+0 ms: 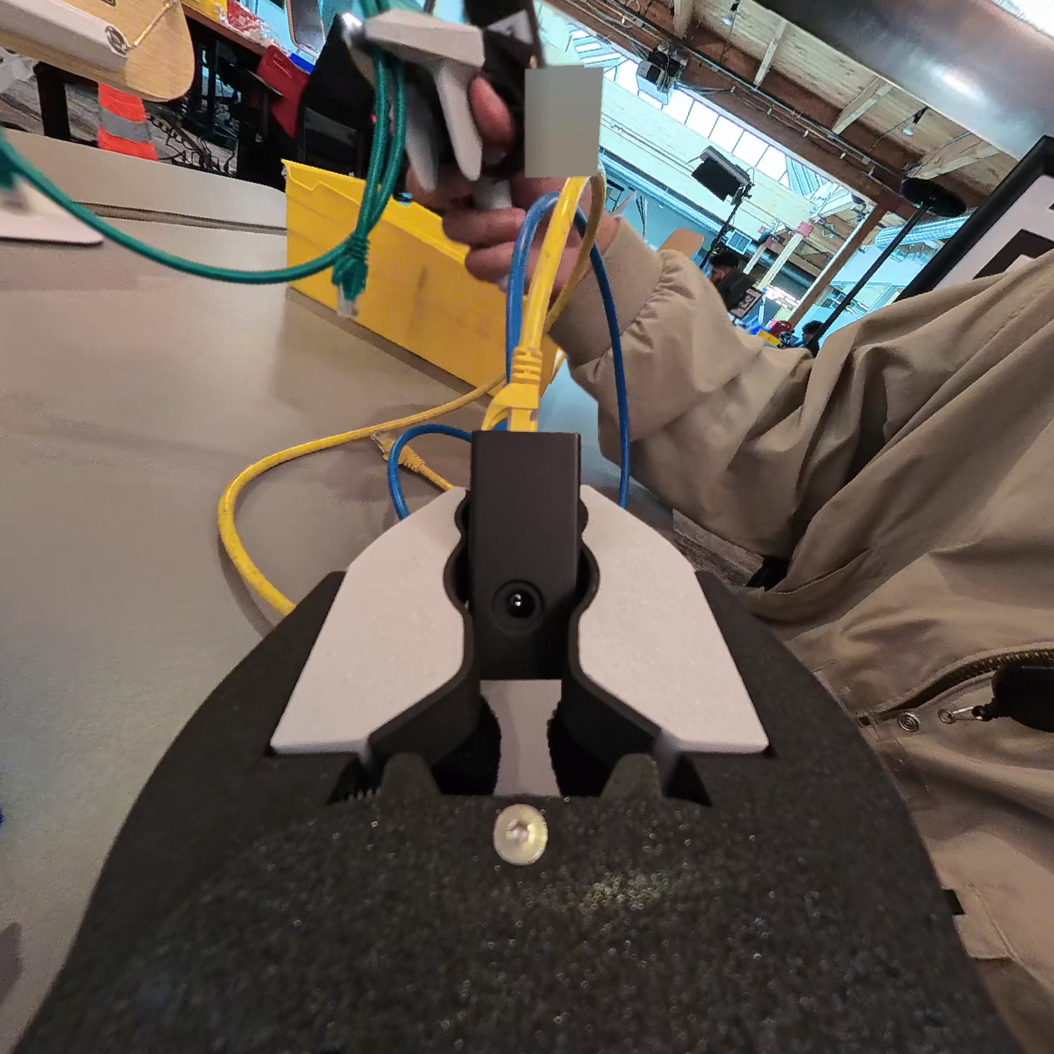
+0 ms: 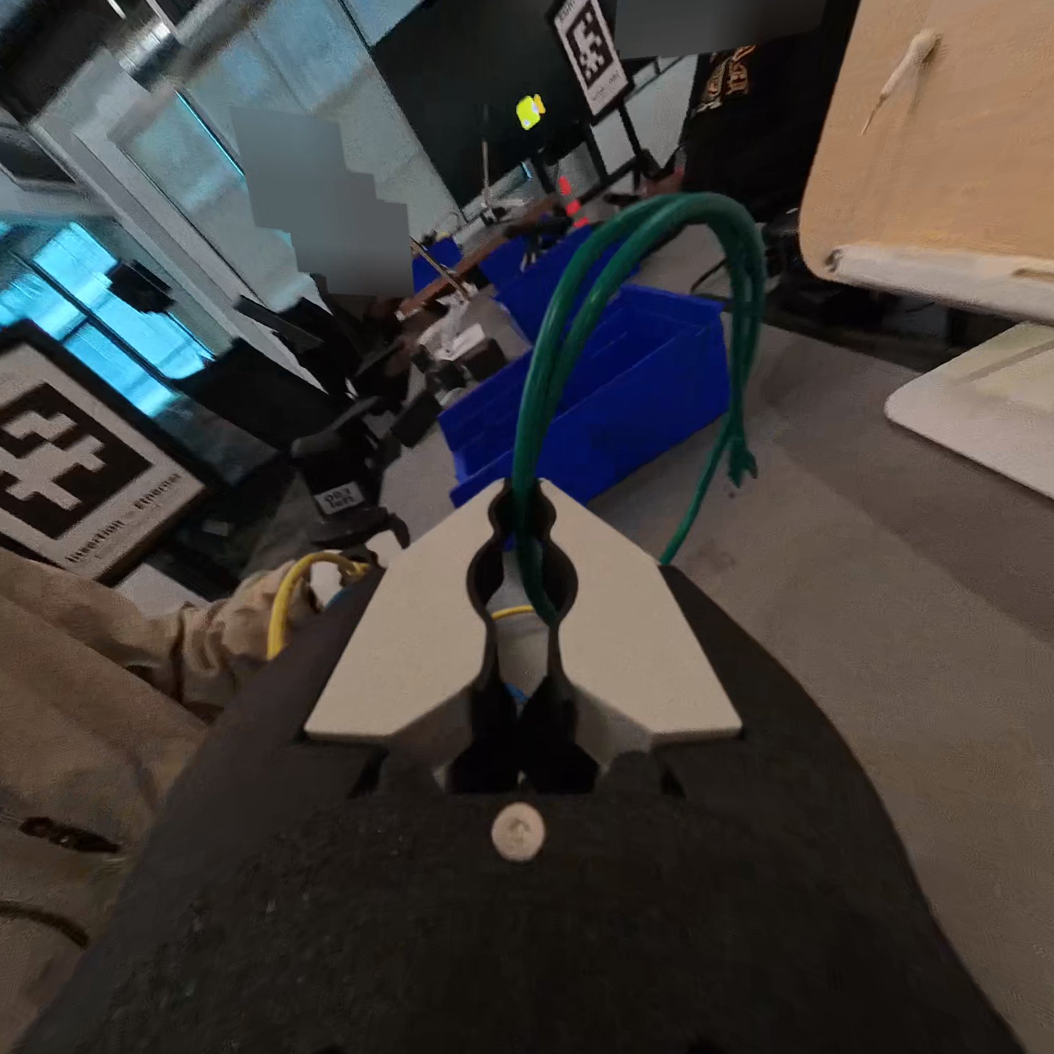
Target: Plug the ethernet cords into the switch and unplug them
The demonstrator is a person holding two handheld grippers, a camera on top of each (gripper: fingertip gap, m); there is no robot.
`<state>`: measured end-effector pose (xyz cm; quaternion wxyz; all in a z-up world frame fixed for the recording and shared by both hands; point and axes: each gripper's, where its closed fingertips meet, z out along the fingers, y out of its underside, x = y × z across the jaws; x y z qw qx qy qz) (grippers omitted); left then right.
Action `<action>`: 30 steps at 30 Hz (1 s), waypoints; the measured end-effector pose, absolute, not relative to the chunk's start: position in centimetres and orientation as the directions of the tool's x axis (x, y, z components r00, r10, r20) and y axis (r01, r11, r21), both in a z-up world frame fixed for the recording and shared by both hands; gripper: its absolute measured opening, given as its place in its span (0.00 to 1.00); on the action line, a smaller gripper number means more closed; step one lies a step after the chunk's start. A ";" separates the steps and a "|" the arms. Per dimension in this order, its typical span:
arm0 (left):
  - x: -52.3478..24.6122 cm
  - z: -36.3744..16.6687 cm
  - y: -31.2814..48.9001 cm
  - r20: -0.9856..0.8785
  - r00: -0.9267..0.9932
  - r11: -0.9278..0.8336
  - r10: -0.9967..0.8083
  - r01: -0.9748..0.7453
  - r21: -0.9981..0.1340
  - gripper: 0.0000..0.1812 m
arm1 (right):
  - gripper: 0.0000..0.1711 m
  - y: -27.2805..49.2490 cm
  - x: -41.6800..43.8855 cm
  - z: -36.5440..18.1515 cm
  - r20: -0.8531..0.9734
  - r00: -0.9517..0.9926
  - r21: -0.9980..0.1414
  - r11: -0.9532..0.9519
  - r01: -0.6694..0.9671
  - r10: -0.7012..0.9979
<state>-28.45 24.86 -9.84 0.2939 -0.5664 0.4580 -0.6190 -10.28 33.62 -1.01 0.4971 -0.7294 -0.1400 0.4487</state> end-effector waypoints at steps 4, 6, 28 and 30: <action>-28.5 -10.0 25.1 0.440 -0.181 -0.417 -0.879 -0.153 -0.896 0.17 | 0.03 31.8 -8.7 0.6 -0.224 0.712 -0.921 -0.384 0.069 0.665; -28.5 -10.0 25.1 0.442 -0.181 -0.419 -0.878 -0.153 -0.895 0.17 | 0.03 30.3 -7.2 2.1 -0.067 0.766 -0.904 -0.363 0.225 0.640; -27.5 -10.0 24.7 0.462 -0.207 -0.435 -0.862 -0.164 -0.885 0.17 | 0.03 12.6 9.3 -5.5 0.248 0.824 -0.203 -0.805 0.558 0.509; -27.4 -10.0 24.6 0.459 -0.207 -0.431 -0.864 -0.167 -0.887 0.17 | 0.02 13.3 10.4 -7.8 0.251 0.824 -0.144 -0.822 0.551 0.508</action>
